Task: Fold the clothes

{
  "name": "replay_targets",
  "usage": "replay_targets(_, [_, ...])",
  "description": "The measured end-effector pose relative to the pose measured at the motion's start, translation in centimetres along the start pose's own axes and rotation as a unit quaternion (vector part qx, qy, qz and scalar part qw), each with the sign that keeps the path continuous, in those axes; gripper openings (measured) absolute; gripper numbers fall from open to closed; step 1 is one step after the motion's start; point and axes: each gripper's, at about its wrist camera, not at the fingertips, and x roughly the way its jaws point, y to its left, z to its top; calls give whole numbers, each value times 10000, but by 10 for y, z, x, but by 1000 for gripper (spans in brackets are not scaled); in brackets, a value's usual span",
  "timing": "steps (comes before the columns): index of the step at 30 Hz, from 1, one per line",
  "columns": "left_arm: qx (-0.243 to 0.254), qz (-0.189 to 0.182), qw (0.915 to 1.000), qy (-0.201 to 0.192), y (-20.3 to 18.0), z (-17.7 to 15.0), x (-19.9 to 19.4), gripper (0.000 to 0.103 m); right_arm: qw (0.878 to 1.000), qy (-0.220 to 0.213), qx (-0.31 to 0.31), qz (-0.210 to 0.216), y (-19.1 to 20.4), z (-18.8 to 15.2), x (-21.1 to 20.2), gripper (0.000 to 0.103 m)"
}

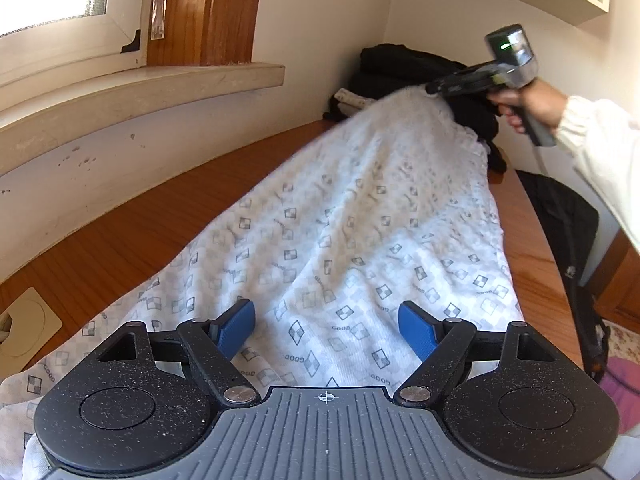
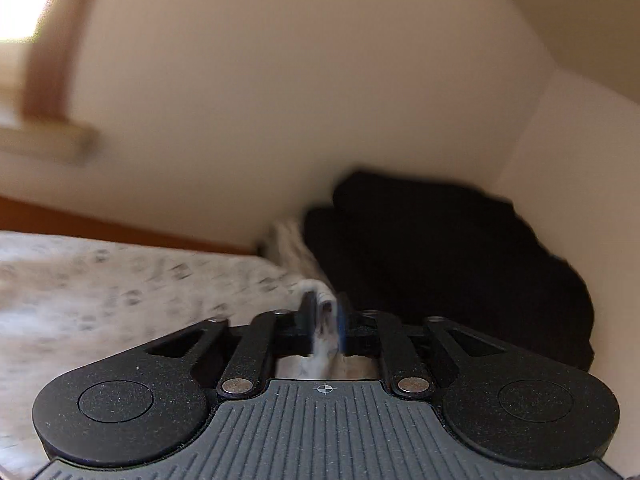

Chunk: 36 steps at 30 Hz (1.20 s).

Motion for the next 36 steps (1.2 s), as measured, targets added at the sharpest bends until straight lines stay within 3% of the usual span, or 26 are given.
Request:
replay_targets(4, [25, 2, 10000, 18, 1, 2, 1, 83, 9982, -330, 340, -360, -2, -19, -1, 34])
replay_targets(7, [70, 6, 10000, 44, 0, 2, 1, 85, 9967, -424, 683, 83, -8, -47, -19, 34])
replay_targets(11, [150, -29, 9998, 93, -3, 2, 1, 89, 9905, -257, 879, 1025, 4, -87, -40, 34])
replay_targets(15, [224, -200, 9994, 152, -4, 0, -1, 93, 9884, 132, 910, 1209, 12, -123, -39, 37])
replay_targets(20, [414, -417, 9980, 229, -7, -4, -5, 95, 9792, 93, 1447, 1420, -6, -161, -60, 37])
replay_targets(24, [496, -475, 9973, 271, -11, -3, -4, 99, 9721, -102, 1873, 1412, -24, -178, -79, 36])
replay_targets(27, [487, -476, 9973, 263, -12, -3, -4, 99, 9699, -286, 2322, 676, -40, -189, -91, 38])
replay_targets(28, [469, -485, 9974, 257, -12, -3, -4, 99, 9645, -273, 2553, 620, -48, -192, -88, 38])
replay_targets(32, [433, -507, 9975, 242, -11, -2, -5, 99, 9537, -64, 2929, 678, -59, -201, -79, 38])
replay_targets(36, [454, -492, 9975, 245, -12, 0, -6, 100, 9584, -6, 2710, 894, -44, -191, -69, 38])
